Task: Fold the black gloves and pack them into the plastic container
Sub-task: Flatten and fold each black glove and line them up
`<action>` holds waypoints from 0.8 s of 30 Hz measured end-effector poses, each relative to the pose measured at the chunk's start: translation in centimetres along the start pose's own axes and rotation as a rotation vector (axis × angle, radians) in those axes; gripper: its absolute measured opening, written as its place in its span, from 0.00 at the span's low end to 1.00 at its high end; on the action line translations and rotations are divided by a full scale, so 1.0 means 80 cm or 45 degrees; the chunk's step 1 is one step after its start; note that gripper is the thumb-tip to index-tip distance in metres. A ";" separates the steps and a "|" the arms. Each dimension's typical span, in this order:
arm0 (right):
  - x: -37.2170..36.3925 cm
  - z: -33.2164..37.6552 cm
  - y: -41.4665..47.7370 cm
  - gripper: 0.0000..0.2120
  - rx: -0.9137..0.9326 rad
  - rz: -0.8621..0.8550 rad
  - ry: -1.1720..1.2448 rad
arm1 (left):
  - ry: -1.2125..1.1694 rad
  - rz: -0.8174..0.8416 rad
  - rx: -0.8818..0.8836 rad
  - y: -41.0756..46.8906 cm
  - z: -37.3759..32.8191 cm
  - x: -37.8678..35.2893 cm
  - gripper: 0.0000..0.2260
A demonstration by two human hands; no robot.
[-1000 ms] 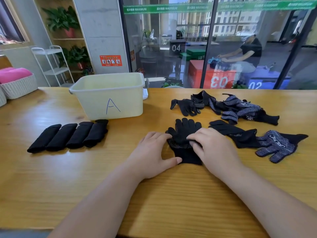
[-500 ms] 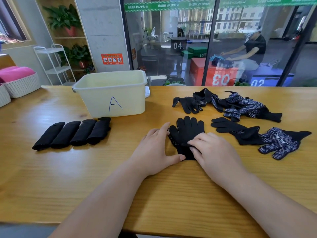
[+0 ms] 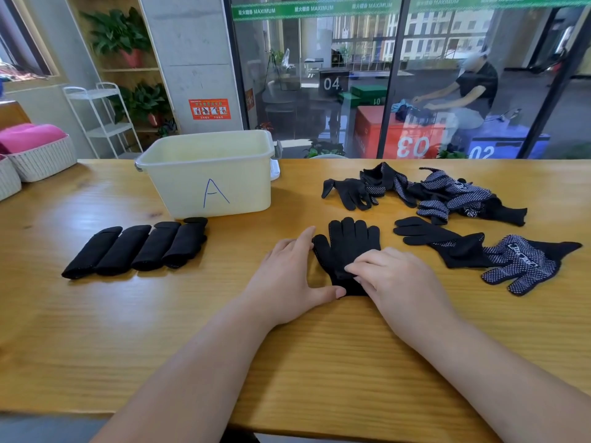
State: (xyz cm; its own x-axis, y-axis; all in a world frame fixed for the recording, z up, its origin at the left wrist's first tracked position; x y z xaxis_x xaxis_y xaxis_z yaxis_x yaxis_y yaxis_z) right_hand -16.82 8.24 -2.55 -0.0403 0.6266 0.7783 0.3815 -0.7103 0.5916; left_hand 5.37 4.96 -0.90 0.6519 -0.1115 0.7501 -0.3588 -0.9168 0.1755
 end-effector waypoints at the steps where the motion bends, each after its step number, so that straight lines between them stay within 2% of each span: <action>1: -0.001 0.001 0.000 0.10 0.013 0.019 -0.018 | 0.004 0.002 0.003 0.000 0.001 0.000 0.54; 6: 0.006 0.007 0.000 0.08 0.018 0.105 -0.047 | 0.010 0.002 0.005 0.001 0.001 0.000 0.54; 9: 0.016 0.012 0.001 0.13 -0.008 0.169 -0.031 | 0.010 -0.011 -0.004 0.001 0.003 -0.001 0.54; 13: 0.027 0.013 0.003 0.18 -0.197 0.164 0.172 | 0.015 0.005 -0.020 0.002 0.009 -0.001 0.53; 15: 0.024 0.012 0.004 0.19 -0.281 0.237 0.214 | -0.038 0.037 -0.036 0.001 0.012 0.001 0.52; 19: 0.020 0.009 0.006 0.22 -0.255 0.574 0.177 | 0.025 0.059 -0.103 0.001 0.013 -0.004 0.40; 24: 0.024 0.006 0.037 0.22 -0.314 0.547 0.175 | 0.165 -0.031 -0.103 0.009 0.012 -0.005 0.29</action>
State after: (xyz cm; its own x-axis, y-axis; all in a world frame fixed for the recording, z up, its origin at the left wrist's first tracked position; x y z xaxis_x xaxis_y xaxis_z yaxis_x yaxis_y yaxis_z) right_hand -15.33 7.49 0.64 -0.0553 0.2251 0.9728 0.1619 -0.9593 0.2312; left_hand 5.50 3.96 -1.68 0.5709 -0.0344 0.8203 -0.3999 -0.8843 0.2412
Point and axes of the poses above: each hand's wrist, its own y-axis towards the middle knuckle, its own x-axis out of the back of the hand, z = x × y, the point moved 1 cm from there along y, towards the middle knuckle, and after that the axes turned 14 degrees about -y, right-handed, at the moved point
